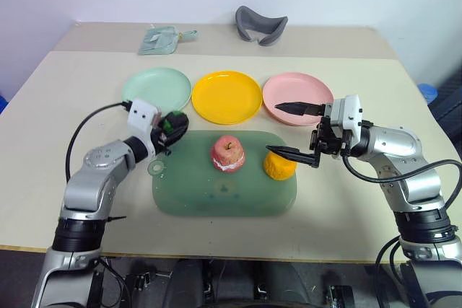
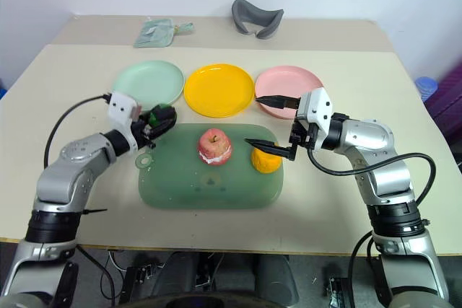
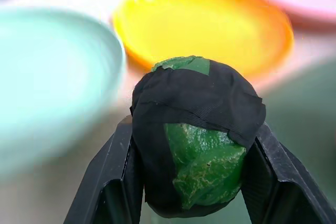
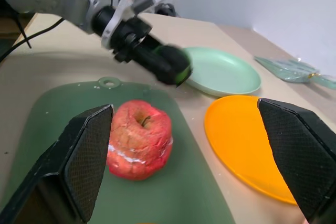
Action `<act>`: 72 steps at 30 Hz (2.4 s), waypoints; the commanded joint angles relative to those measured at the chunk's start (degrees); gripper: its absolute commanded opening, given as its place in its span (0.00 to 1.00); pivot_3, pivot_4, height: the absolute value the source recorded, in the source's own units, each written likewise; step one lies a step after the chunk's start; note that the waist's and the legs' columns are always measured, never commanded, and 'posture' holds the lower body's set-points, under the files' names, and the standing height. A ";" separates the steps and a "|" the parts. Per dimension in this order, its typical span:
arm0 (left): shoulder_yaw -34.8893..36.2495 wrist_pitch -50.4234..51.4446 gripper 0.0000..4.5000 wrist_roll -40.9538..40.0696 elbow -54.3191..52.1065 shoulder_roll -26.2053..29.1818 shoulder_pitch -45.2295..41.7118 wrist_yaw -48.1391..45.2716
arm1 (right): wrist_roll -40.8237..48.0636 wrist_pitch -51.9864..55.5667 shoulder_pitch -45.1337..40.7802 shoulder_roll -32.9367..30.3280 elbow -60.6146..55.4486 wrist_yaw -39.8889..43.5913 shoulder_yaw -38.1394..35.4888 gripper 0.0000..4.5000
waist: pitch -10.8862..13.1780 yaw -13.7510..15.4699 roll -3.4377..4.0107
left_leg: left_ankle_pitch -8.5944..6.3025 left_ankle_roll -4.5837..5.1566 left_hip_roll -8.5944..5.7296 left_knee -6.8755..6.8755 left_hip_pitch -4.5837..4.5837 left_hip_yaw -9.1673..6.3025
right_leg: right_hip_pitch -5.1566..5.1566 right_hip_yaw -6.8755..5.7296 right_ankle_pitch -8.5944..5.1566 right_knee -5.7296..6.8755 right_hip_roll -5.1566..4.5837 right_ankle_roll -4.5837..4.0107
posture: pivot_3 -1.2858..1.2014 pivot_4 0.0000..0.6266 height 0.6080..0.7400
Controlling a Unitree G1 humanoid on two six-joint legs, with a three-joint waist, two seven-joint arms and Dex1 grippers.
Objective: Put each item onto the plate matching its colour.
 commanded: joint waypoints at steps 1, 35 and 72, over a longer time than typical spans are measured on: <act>3.38 -2.75 0.49 4.69 8.66 -2.46 -7.87 10.51 | -0.66 -1.91 -2.42 1.26 0.09 -1.34 -0.96 1.00 | 0.01 -0.04 -0.02 | 0.01 -0.01 0.00 0.03 0.00 0.00 | 0.00 -0.01 0.00 0.02 0.01 0.00 | 0.52 0.24 1.00; 4.02 -23.27 0.99 8.00 26.20 -6.28 -13.35 12.44 | -1.57 1.91 -2.03 5.88 -1.71 -9.59 -0.67 1.00 | 0.05 -0.35 -0.08 | 0.03 -0.05 0.01 -0.04 -0.06 0.19 | -0.09 -0.07 0.00 0.04 0.02 0.02 | 0.52 0.24 1.00; 11.48 -18.53 0.99 -18.53 -13.47 22.87 26.36 -50.00 | -5.40 30.47 -9.40 9.40 -5.42 -12.44 17.72 1.00 | 0.04 -0.50 -0.03 | 0.03 -0.08 0.06 -0.12 -0.19 0.03 | -0.31 -0.04 -0.04 0.06 -0.02 -0.08 | 0.52 0.24 1.00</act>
